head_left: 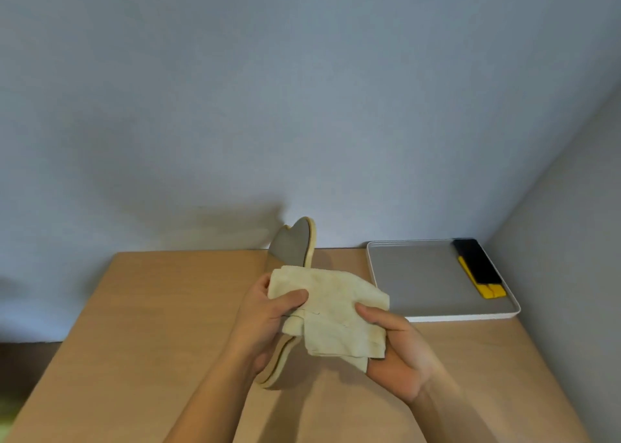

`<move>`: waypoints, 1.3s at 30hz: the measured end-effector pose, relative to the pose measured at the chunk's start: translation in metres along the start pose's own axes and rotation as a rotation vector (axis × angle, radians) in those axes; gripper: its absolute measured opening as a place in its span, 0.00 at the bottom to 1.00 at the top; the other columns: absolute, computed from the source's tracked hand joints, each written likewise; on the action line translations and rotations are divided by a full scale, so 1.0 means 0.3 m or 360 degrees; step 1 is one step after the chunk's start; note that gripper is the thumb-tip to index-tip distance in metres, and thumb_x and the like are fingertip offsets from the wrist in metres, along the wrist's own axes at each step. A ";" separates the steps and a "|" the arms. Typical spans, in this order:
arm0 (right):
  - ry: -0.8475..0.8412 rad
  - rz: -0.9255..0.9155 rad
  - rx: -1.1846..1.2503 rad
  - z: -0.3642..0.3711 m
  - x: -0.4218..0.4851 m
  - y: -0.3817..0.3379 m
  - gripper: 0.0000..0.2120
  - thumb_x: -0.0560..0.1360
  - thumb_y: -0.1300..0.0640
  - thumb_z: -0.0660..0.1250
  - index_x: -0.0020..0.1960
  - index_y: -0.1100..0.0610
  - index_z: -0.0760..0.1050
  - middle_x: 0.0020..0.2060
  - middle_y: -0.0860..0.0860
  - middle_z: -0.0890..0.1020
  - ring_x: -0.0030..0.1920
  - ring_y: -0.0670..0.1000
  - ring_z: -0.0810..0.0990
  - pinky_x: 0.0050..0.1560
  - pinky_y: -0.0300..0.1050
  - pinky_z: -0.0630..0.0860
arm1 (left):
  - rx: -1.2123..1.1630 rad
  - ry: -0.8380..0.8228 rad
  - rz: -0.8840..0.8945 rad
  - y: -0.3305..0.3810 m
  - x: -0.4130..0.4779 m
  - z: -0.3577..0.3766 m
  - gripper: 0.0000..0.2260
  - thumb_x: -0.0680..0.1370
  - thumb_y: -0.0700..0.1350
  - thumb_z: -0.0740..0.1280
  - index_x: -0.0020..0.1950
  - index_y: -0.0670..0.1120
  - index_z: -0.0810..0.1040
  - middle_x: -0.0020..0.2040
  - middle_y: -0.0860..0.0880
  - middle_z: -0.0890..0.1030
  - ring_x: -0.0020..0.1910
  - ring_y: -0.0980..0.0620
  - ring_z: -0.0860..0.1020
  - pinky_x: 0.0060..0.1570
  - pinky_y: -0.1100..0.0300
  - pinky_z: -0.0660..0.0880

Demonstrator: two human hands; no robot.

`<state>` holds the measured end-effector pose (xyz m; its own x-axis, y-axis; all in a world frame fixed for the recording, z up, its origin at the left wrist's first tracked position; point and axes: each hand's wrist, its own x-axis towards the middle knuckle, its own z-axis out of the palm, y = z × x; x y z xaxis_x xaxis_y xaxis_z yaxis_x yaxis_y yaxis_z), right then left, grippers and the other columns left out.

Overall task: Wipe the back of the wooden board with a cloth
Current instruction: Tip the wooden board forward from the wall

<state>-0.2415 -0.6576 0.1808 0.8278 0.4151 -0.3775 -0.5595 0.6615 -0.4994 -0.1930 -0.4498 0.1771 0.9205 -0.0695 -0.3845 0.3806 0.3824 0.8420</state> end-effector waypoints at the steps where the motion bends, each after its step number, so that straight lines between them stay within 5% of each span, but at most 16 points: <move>1: 0.0029 0.0027 0.0035 -0.032 -0.020 -0.021 0.24 0.81 0.64 0.64 0.76 0.68 0.67 0.76 0.69 0.70 0.75 0.69 0.70 0.78 0.67 0.63 | 0.0085 0.0072 0.0035 -0.023 0.002 0.041 0.20 0.71 0.32 0.78 0.60 0.41 0.77 0.52 0.39 0.88 0.46 0.41 0.88 0.44 0.46 0.85; 5: 0.0175 0.0062 0.0153 -0.166 -0.060 -0.093 0.28 0.73 0.66 0.71 0.73 0.65 0.72 0.69 0.67 0.79 0.67 0.69 0.79 0.63 0.67 0.79 | 0.0647 0.0299 0.0310 -0.097 0.059 0.141 0.18 0.73 0.41 0.77 0.60 0.45 0.75 0.41 0.47 0.85 0.37 0.54 0.84 0.38 0.58 0.80; 7: 0.0246 0.0041 0.0226 -0.223 -0.066 -0.124 0.28 0.71 0.65 0.73 0.71 0.65 0.74 0.67 0.67 0.81 0.64 0.70 0.81 0.55 0.66 0.84 | 0.0986 0.0440 0.0492 -0.119 0.103 0.160 0.17 0.77 0.43 0.74 0.63 0.44 0.75 0.44 0.49 0.82 0.36 0.62 0.80 0.37 0.67 0.75; 13: 0.0396 0.0022 0.0381 -0.375 -0.010 -0.151 0.25 0.75 0.63 0.69 0.71 0.64 0.73 0.66 0.66 0.82 0.63 0.69 0.83 0.56 0.65 0.84 | 0.2762 0.0581 0.0823 -0.176 0.252 0.183 0.22 0.79 0.49 0.67 0.69 0.40 0.73 0.62 0.43 0.76 0.59 0.43 0.76 0.57 0.51 0.76; 17: 0.0505 0.0097 0.0401 -0.426 0.067 -0.116 0.23 0.78 0.62 0.67 0.72 0.63 0.73 0.65 0.66 0.82 0.65 0.67 0.81 0.54 0.62 0.80 | 0.3254 0.0655 0.0661 -0.210 0.338 0.203 0.32 0.79 0.48 0.63 0.79 0.32 0.61 0.64 0.40 0.73 0.59 0.43 0.74 0.56 0.51 0.73; 20: 0.0550 0.0134 0.0386 -0.437 0.119 -0.081 0.24 0.76 0.63 0.69 0.71 0.64 0.74 0.64 0.65 0.83 0.65 0.66 0.81 0.53 0.61 0.80 | 0.3302 0.0674 0.0548 -0.216 0.393 0.205 0.36 0.78 0.47 0.64 0.80 0.30 0.56 0.65 0.39 0.71 0.61 0.43 0.74 0.58 0.52 0.75; 25: 0.0556 0.0167 0.0394 -0.439 0.173 -0.047 0.23 0.74 0.65 0.71 0.68 0.63 0.76 0.60 0.65 0.86 0.55 0.66 0.87 0.45 0.59 0.86 | 0.3090 0.0729 0.0477 -0.194 0.439 0.219 0.18 0.80 0.44 0.64 0.68 0.40 0.71 0.61 0.43 0.74 0.57 0.44 0.76 0.53 0.53 0.74; 28: 0.0533 0.0175 0.0392 -0.433 0.193 -0.046 0.23 0.73 0.65 0.71 0.68 0.63 0.76 0.59 0.65 0.86 0.54 0.66 0.87 0.44 0.60 0.86 | 0.3031 0.0776 0.0584 -0.170 0.472 0.219 0.16 0.82 0.48 0.64 0.67 0.43 0.72 0.59 0.44 0.75 0.56 0.45 0.75 0.52 0.52 0.73; 31: 0.0513 0.0162 0.0383 -0.428 0.207 -0.056 0.23 0.73 0.65 0.71 0.68 0.63 0.77 0.59 0.66 0.86 0.55 0.67 0.87 0.46 0.61 0.87 | 0.2891 0.0780 0.0769 -0.143 0.522 0.221 0.20 0.84 0.50 0.62 0.74 0.43 0.69 0.61 0.43 0.76 0.57 0.44 0.76 0.53 0.50 0.74; 34: 0.0482 0.0153 0.0383 -0.419 0.216 -0.074 0.23 0.74 0.65 0.71 0.68 0.63 0.76 0.59 0.66 0.86 0.56 0.68 0.86 0.48 0.62 0.87 | 0.2885 0.0601 0.0821 -0.140 0.556 0.200 0.30 0.80 0.39 0.66 0.81 0.43 0.60 0.74 0.40 0.70 0.69 0.41 0.72 0.63 0.48 0.72; 36: 0.0468 0.0147 0.0379 -0.407 0.223 -0.087 0.23 0.74 0.65 0.71 0.68 0.63 0.76 0.60 0.66 0.86 0.56 0.67 0.86 0.48 0.62 0.87 | 0.2893 0.0463 0.0817 -0.150 0.574 0.177 0.40 0.77 0.31 0.64 0.86 0.42 0.49 0.85 0.40 0.56 0.82 0.40 0.59 0.77 0.47 0.62; 39: 0.0430 0.0130 0.0371 -0.385 0.231 -0.107 0.23 0.74 0.65 0.71 0.69 0.63 0.76 0.60 0.66 0.85 0.57 0.68 0.86 0.47 0.61 0.87 | 0.2684 0.0381 0.0839 -0.160 0.585 0.166 0.43 0.76 0.24 0.60 0.86 0.40 0.44 0.87 0.41 0.47 0.86 0.44 0.48 0.82 0.54 0.48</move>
<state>-0.1712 -0.7220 0.0806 0.7224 0.3129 -0.6166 -0.5727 0.7705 -0.2800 -0.0455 -0.5262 0.0881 0.9899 -0.0820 0.1159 -0.1101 -0.9590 0.2613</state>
